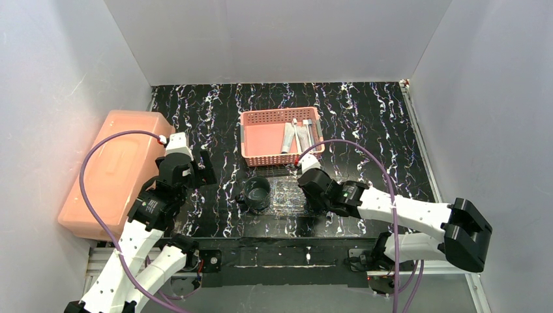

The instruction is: Prepare toiletry sets of a toothbrush and toothpaste on the tray

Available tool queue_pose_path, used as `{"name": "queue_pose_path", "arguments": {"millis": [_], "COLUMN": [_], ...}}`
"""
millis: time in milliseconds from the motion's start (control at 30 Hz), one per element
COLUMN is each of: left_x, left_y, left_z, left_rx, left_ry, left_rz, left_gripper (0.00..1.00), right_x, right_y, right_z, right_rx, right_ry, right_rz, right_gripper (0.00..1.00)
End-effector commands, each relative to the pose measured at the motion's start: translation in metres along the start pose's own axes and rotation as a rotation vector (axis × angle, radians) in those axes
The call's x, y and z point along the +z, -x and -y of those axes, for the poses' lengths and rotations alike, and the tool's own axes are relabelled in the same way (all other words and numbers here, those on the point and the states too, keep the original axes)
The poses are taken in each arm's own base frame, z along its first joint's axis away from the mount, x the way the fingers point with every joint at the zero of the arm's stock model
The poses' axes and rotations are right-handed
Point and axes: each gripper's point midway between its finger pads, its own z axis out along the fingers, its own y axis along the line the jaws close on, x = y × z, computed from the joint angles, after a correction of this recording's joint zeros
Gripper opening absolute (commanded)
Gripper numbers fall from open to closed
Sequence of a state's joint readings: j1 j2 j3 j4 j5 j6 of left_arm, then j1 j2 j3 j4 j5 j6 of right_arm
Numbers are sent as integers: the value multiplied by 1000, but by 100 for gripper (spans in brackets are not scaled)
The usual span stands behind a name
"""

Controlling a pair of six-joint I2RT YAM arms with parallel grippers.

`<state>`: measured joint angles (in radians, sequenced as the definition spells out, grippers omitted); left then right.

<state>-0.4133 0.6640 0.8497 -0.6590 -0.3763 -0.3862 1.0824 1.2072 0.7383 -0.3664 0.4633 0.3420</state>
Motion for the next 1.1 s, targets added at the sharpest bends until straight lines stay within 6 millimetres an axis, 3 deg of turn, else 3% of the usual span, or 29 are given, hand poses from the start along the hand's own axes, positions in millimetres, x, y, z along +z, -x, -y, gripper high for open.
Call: {"name": "queue_pose_path", "arguments": {"millis": [0,400,700,1067], "left_x": [-1,-1,-2,-3], "left_y": [2,2,3,2], "left_z": [-2,-2,-2,-1], "left_rx": [-8,-7,-10,-12], "left_ry": [9,7,2,-6], "left_rz": [12,13,18,18], "left_gripper": [99,99,99,99], "right_x": [-16,-34,-50,-31], "right_y": [26,50,110,166], "right_z": [1,9,14,19], "right_rx": [35,46,-6,-59], "right_ry": [0,-35,-93,-193], "right_rz": [72,119,221,249], "right_gripper": [33,37,48,61]}}
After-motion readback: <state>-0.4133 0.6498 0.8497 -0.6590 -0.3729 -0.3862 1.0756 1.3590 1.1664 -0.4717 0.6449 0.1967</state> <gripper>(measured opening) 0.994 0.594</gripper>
